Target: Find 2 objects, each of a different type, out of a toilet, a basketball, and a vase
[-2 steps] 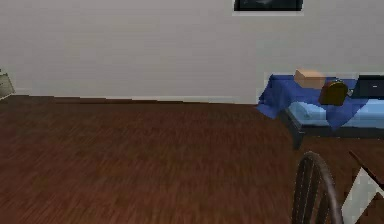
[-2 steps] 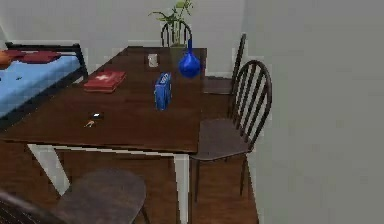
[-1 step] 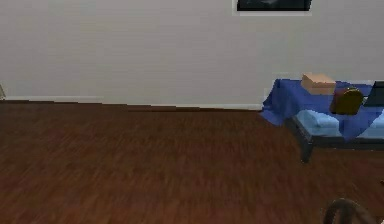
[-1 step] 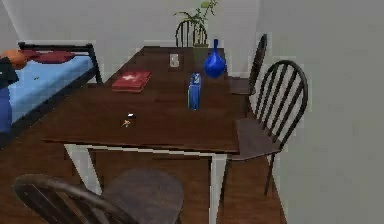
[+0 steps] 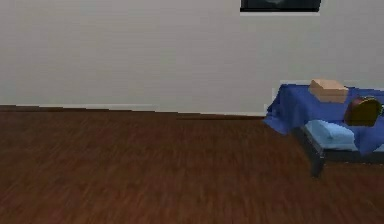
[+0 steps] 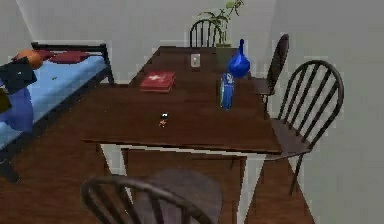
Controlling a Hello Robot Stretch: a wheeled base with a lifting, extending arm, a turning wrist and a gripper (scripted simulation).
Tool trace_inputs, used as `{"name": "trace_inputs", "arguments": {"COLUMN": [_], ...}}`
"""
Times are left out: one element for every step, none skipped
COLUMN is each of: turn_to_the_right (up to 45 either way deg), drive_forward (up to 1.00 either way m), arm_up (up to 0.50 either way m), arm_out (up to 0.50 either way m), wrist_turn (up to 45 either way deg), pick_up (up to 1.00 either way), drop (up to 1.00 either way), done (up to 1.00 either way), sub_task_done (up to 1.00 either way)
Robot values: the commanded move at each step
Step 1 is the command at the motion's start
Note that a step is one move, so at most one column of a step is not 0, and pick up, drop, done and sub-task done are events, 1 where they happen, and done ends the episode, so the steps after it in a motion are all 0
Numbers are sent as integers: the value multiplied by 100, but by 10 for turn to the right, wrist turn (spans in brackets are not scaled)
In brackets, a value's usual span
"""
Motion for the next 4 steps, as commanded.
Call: {"name": "trace_inputs", "arguments": {"turn_to_the_right": [0, 450, 120, 0], "drive_forward": [35, 0, 0, 85], "arm_up": [0, 0, 0, 0], "arm_out": [0, 0, 0, 0], "wrist_turn": [0, 0, 0, 0], "pick_up": [0, 0, 0, 0], "drop": [0, 0, 0, 0], "done": [0, 0, 0, 0], "sub_task_done": [0, 0, 0, 0]}}
